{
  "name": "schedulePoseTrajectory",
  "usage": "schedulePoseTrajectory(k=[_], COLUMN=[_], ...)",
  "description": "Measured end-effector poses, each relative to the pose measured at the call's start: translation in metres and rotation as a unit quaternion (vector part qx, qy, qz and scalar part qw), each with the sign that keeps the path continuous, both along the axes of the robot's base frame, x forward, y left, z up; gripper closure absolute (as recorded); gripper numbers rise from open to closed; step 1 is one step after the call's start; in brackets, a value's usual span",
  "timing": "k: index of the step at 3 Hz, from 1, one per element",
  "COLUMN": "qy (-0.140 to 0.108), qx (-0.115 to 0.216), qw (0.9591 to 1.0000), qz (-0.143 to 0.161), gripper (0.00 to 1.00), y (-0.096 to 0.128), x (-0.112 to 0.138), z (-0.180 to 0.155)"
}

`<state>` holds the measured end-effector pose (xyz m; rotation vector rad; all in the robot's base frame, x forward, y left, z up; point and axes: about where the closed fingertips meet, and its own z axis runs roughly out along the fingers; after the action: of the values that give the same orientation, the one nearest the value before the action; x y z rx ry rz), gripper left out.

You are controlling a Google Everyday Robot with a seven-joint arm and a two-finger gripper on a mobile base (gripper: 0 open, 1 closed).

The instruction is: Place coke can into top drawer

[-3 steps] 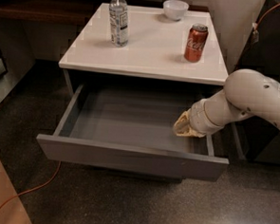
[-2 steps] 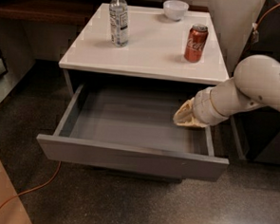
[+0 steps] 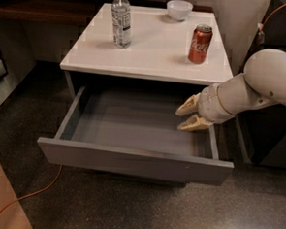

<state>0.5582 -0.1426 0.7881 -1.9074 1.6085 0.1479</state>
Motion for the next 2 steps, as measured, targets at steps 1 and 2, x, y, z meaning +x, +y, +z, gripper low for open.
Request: schedulePoseTrajectory(k=[1,2], qy=[0.009,0.021], qx=[0.010,0.074], qw=[0.9999,0.9952], qz=[-0.004,-0.060], gripper=[0.01,0.00], y=[0.001,-0.010], x=[0.001,0.013], z=[-0.001,0.007])
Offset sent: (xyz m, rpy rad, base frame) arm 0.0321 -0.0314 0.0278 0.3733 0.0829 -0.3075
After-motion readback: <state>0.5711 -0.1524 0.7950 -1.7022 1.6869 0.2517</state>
